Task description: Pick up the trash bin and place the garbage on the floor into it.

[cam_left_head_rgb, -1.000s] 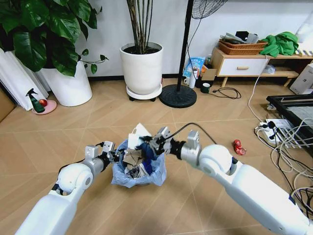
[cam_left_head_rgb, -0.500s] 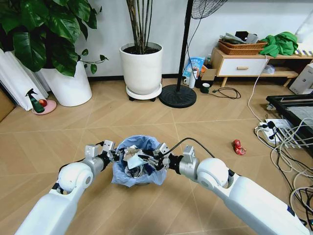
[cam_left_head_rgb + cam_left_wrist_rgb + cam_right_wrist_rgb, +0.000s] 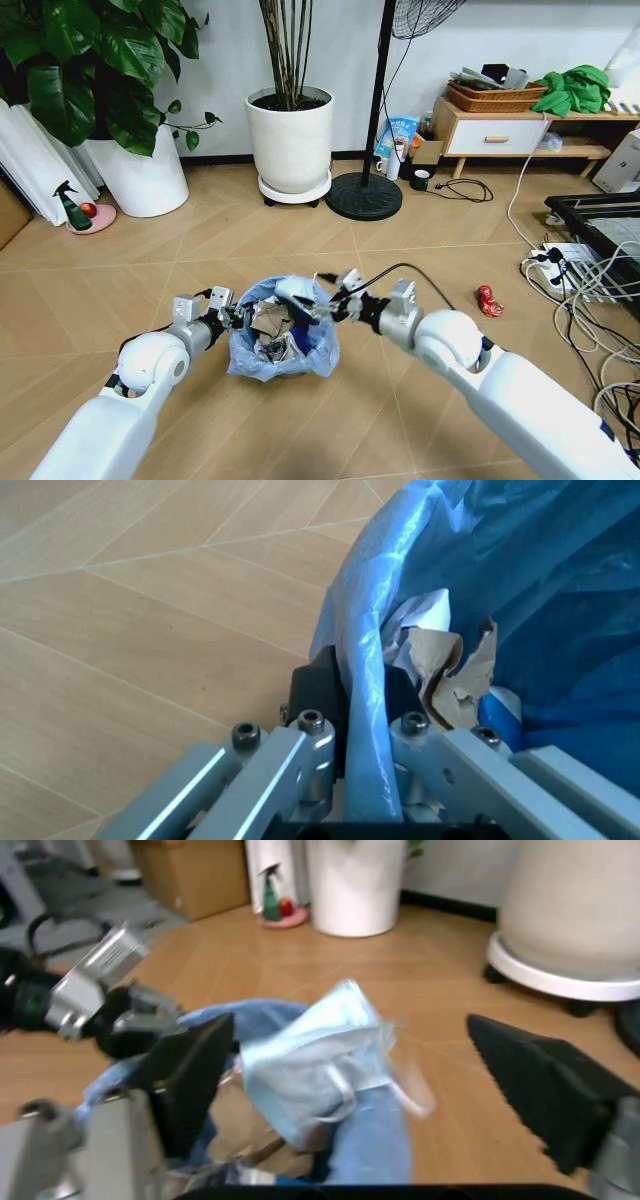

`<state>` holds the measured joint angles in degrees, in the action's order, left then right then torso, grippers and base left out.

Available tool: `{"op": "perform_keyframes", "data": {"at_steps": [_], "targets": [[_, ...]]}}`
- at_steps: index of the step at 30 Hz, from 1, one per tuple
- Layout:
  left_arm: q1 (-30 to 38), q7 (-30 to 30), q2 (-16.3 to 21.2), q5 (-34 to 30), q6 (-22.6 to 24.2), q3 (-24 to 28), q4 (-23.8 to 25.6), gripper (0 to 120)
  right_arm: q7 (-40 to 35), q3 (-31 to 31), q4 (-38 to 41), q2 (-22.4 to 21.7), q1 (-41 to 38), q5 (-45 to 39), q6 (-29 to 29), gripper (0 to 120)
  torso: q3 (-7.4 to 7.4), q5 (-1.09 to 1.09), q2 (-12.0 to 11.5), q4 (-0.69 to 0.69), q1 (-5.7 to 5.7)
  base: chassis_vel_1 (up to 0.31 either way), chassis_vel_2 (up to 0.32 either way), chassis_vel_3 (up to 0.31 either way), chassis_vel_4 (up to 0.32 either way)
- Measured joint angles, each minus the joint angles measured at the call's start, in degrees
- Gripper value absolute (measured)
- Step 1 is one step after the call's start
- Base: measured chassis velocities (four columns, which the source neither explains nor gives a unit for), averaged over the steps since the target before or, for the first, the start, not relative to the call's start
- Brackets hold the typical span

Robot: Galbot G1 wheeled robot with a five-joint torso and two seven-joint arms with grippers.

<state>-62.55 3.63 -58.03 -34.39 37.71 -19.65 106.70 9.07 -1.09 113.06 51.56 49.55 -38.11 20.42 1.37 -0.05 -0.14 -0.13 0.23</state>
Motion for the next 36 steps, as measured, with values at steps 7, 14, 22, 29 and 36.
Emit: {"op": "perform_keyframes", "data": {"at_steps": [7, 14, 22, 29, 36], "targets": [[0.00, 0.04, -0.47, 0.24, -0.04, -0.02, 0.01, 1, -0.03, -1.48, 0.48, 0.01, -1.33, -0.89, -0.18, 100, 0.00, 0.00, 0.00, 0.01, 0.00, 0.000, 0.000, 0.000, 0.000], [-0.21, 0.04, -0.17, 0.13, -0.05, -0.69, 0.30, 1, 0.05, -1.83, -0.65, 0.61, -3.67, -1.32, 0.09, 100, 0.00, 0.00, 0.00, 0.02, 0.00, 0.000, 0.000, 0.000, 0.000], [-0.29, 0.06, -0.21, 0.05, -0.07, -0.94, 0.30, 1, -3.93, 1.05, -0.18, 0.44, -2.91, -1.92, 0.18, 100, 0.00, 0.00, 0.00, 0.00, 0.00, 0.000, 0.000, 0.000, 0.000], [-0.67, 0.06, -0.35, 0.11, -0.12, -1.22, 0.54, 1, -7.35, 11.31, 2.01, 0.66, 3.70, 0.06, 0.36, 100, 0.00, 0.01, 0.00, 0.00, 0.00, 0.000, 0.000, 0.000, 0.000], [-2.60, -0.38, -0.41, 0.39, -0.13, -2.66, 2.05, 1, -7.52, 19.78, 4.02, 1.45, 9.24, 3.19, 0.42, 100, 0.00, 0.01, 0.00, 0.01, 0.00, 0.000, 0.000, 0.000, 0.000]]}}
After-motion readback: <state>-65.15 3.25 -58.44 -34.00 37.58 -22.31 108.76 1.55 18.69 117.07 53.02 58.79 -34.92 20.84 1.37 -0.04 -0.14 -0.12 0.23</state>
